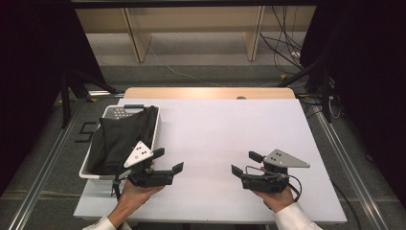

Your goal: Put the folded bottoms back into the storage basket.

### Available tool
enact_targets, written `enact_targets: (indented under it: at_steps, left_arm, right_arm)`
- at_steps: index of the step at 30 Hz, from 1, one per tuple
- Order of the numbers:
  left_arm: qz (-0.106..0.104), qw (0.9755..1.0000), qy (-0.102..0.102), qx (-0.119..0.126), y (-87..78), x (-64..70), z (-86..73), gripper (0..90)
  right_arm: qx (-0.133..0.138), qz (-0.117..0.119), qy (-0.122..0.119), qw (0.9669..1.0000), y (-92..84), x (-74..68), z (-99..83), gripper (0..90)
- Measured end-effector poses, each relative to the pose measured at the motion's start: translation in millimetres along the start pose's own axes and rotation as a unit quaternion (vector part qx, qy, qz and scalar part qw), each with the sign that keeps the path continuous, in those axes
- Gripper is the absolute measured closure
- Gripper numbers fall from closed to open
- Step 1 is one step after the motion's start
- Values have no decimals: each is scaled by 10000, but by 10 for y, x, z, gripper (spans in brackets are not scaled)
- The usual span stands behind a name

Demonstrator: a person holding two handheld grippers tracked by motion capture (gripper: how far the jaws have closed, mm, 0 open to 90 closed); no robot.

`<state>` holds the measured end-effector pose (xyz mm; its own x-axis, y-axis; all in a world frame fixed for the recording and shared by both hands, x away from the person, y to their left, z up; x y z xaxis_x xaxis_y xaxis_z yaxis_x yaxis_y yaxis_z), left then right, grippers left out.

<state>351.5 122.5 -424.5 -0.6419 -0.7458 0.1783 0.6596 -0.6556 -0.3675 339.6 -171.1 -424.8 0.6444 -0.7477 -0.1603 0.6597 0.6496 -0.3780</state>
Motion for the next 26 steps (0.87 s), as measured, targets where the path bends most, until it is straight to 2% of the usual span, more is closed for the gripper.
enact_targets:
  at_steps: [8,14,20,26]
  left_arm:
    - [-46,9999,39,123,-40,15,-110,139]
    - [-24,9998,138,126,-15,25,-131,133]
    - [-28,9998,98,193,-27,21,-122,118]
    - [-38,9997,145,182,-32,26,-117,84]
  right_arm:
    - [96,-107,-131,9998,-141,-16,-127,200]
    - [139,-24,-81,9999,-135,-10,-124,198]
    - [144,-27,-111,9998,-127,-12,-126,191]
    - [173,-13,-91,9998,-131,-15,-123,184]
Point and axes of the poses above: each handheld gripper's, and its own axes: y roughly forward along the jaws, z roughly out of its top, x roughly to its right, the point moved 5 cm from there along y, roughly forward along the jaws
